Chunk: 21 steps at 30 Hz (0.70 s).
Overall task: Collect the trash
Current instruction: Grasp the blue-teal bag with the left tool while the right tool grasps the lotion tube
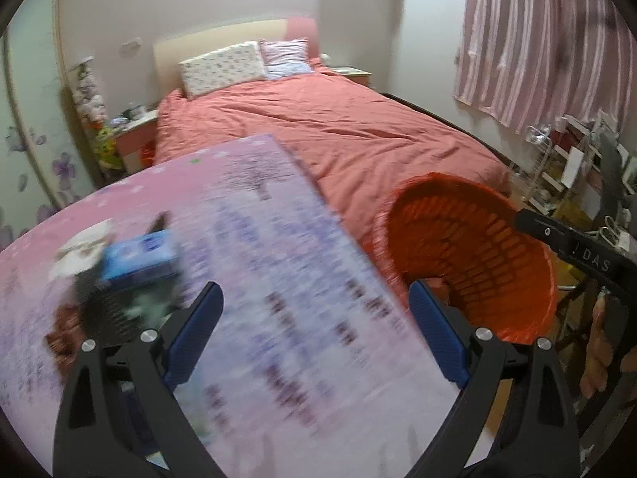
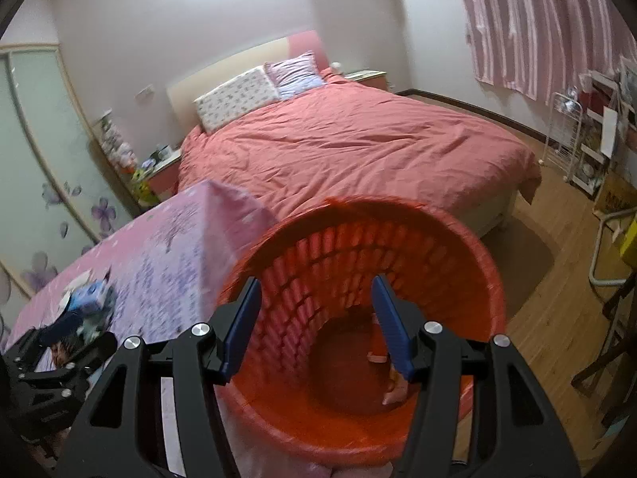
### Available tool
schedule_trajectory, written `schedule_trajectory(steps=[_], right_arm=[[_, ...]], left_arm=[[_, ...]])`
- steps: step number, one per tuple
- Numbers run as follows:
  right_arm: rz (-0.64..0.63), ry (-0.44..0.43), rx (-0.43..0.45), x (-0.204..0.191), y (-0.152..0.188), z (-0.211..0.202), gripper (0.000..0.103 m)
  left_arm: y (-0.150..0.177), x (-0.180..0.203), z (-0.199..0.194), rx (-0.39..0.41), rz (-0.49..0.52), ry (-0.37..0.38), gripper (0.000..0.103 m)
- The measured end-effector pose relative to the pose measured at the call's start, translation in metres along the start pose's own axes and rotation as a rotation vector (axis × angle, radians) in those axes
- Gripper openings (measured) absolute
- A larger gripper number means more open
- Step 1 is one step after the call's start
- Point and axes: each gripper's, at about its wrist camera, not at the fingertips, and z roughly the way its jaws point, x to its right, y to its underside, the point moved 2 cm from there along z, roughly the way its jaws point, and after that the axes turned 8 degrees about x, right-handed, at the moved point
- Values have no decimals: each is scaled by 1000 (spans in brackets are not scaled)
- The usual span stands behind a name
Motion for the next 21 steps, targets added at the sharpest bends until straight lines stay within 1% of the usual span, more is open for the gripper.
schedule_trajectory(steps=[4, 6, 7, 9, 10, 14, 15, 17, 20, 21], right_arm=[[-44, -42, -15, -31, 11, -8, 58], [-57, -67, -27, -46, 18, -11, 58], [-67, -82, -35, -56, 23, -12, 58], [-93, -110, -54, -77, 33, -13, 58], [-102, -118, -60, -83, 38, -14, 58], [-150, -151, -93, -110, 58, -16, 58], [-156, -156, -98, -114, 62, -16, 58], [-166, -160, -106, -122, 68, -18, 58], [-163, -164, -116, -130, 72, -20, 58], [-161, -165, -120, -132, 73, -19, 58]], left_arm=[[19, -33, -37, 35, -10, -51, 92], [33, -52, -54, 41, -18, -96, 92], [42, -63, -61, 40, -27, -121, 92], [52, -75, -69, 27, -50, -143, 92], [58, -82, -71, 18, -66, -149, 90], [81, -108, -69, -40, -145, -162, 82], [84, -110, -66, -46, -154, -161, 80], [88, -113, -58, -64, -169, -169, 78], [96, -116, -44, -96, -189, -163, 68], [100, -117, -41, -106, -191, -165, 61]])
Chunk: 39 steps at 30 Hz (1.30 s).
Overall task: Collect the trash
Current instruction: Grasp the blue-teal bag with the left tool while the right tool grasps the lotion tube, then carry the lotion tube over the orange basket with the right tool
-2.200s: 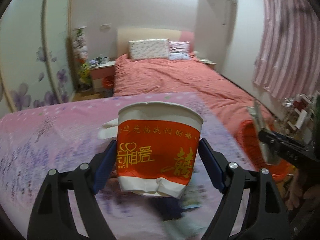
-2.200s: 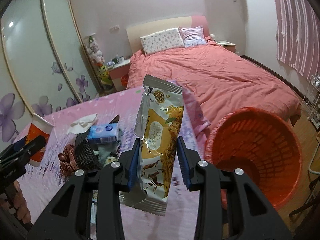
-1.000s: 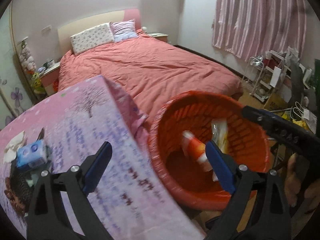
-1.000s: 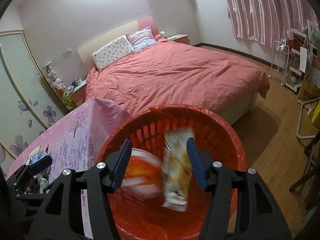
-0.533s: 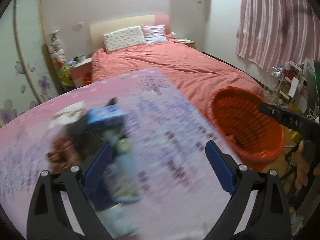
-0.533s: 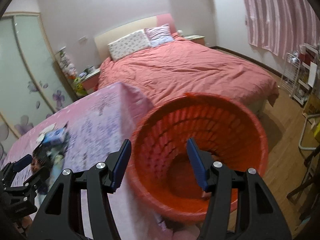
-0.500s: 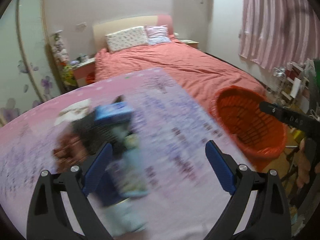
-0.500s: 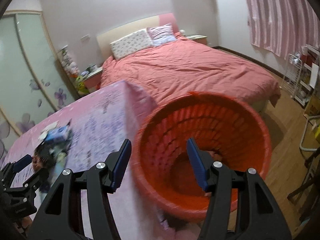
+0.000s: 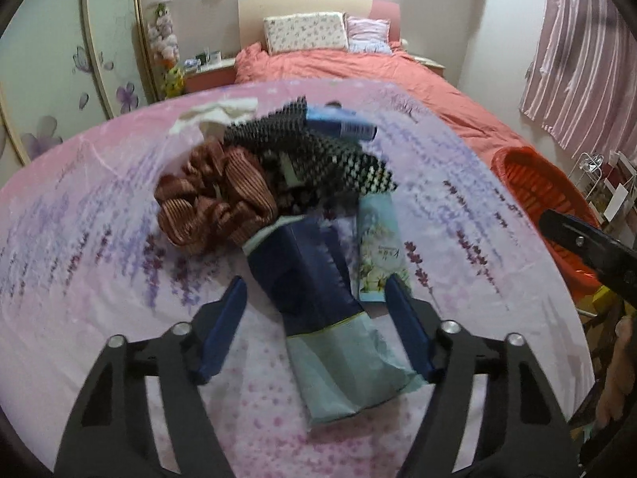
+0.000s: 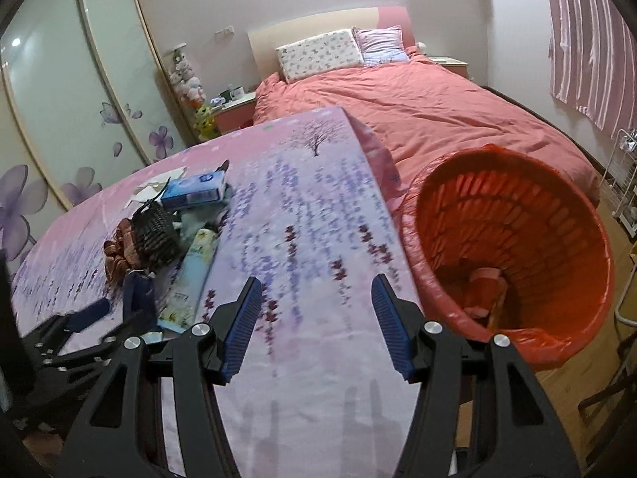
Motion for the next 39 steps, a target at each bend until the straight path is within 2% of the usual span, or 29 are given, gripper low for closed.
schedule_trajectory(steps=[1, 2, 4, 5, 14, 18, 19, 21, 24, 28, 31, 39], right_arm=[[3, -3, -5, -4, 2, 2, 58], [5, -7, -10, -9, 2, 5, 58], [0, -19, -24, -18, 4, 10, 58], [-6, -25, -30, -25, 6, 13, 58], [-45, -103, -100, -87, 14, 55, 55], [-61, -91, -131, -106, 11, 77, 54], [-71, -81, -142, -110, 12, 83, 50], [-120, -41, -131, -114, 14, 85, 34], [-179, -5, -116, -106, 16, 80, 30], [-129, 87, -97, -73, 7, 79, 30], [-76, 81, -95, -61, 3, 81, 30], [-124, 121, -101, -60, 2, 83, 31]], left_arm=[[1, 0, 4, -12, -1, -6, 51], [4, -4, 10, -36, -11, -15, 48], [5, -13, 9, -27, -31, -6, 44], [6, -21, 7, -28, -29, -31, 43], [6, -98, -2, -30, -72, -150, 44], [-1, -121, 1, -27, -79, -183, 46], [-2, -125, 2, -25, -81, -186, 47], [-5, -134, 5, -25, -86, -186, 47], [-4, -146, 9, -27, -98, -173, 50], [-4, -152, 8, -15, -122, -146, 50], [-4, -154, 9, -12, -131, -132, 50], [-2, -157, 9, -6, -148, -121, 51]])
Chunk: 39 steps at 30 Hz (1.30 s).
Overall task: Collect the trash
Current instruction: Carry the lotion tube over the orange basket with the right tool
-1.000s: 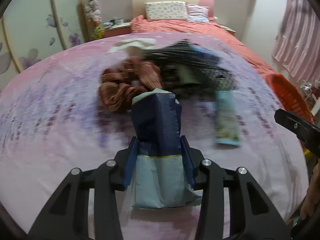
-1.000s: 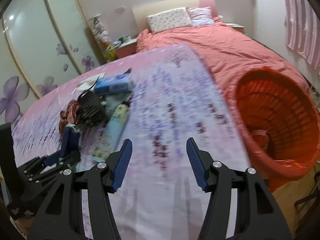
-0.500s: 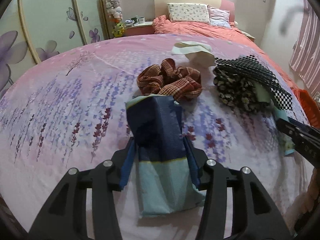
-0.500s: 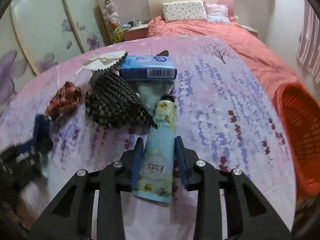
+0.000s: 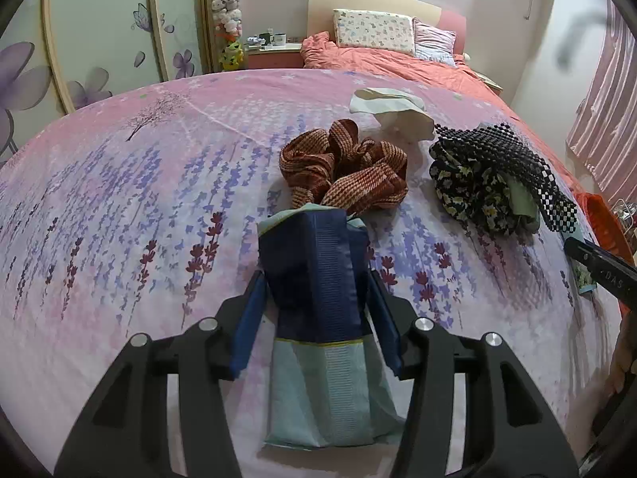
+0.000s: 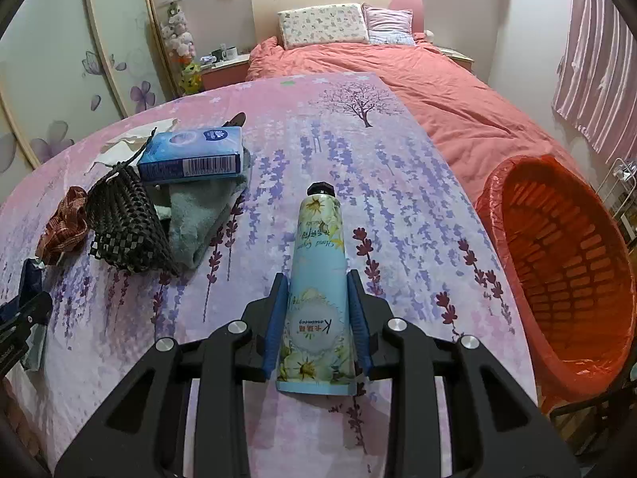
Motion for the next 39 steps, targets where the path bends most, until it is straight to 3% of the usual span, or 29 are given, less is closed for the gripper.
schedule_trajectory(steps=[15, 22, 30, 39], right_arm=[[3, -7, 2, -5, 2, -2, 31], [20, -39, 6, 1, 4, -5, 31], [48, -16, 14, 17, 8, -15, 30], [-1, 4, 99, 15, -10, -44, 30]], left_arm=[[1, 0, -1, 3, -3, 2, 51], [6, -3, -7, 3, -21, 16, 38], [5, 1, -27, 33, -9, 14, 37], [-12, 22, -58, 97, 22, 47, 37]])
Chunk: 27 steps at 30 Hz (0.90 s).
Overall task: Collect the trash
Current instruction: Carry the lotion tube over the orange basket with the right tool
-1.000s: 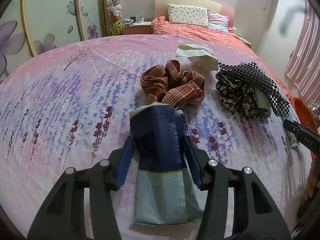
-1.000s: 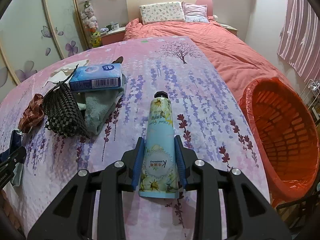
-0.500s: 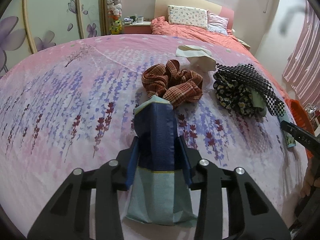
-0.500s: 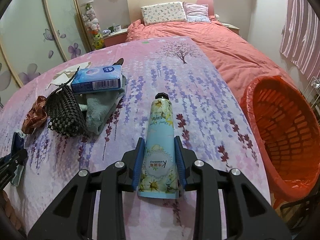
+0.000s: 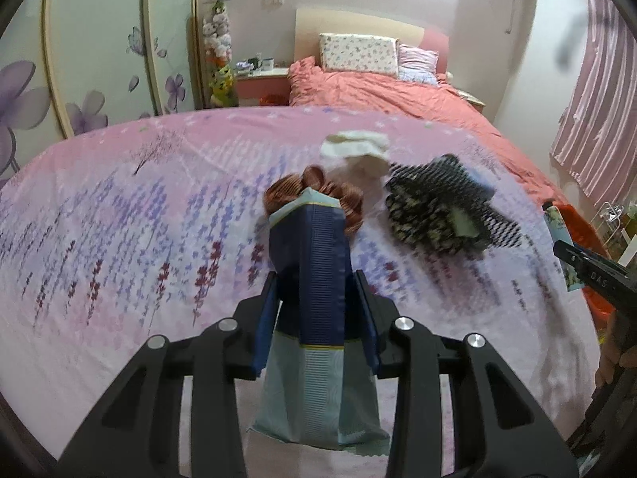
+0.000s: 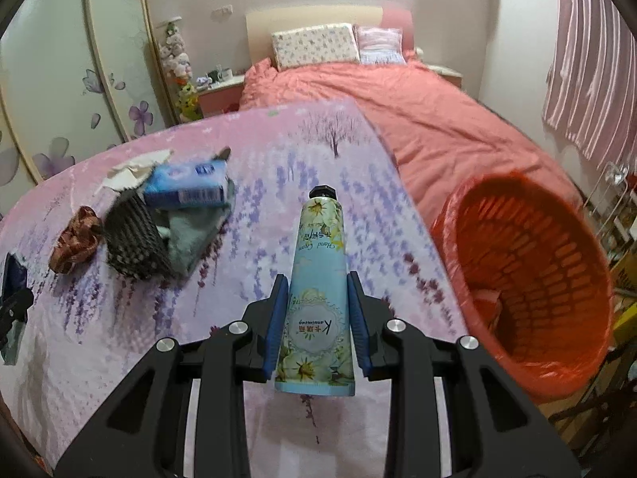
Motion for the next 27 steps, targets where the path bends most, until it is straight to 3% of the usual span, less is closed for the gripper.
schedule_trajectory(steps=[19, 27], right_arm=[[-28, -22, 114, 16, -24, -37, 30], [5, -30, 152, 42, -30, -49, 31]], left_arm=[[-40, 81, -2, 50, 86, 93, 37], [-52, 128, 1, 64, 115, 178, 37]])
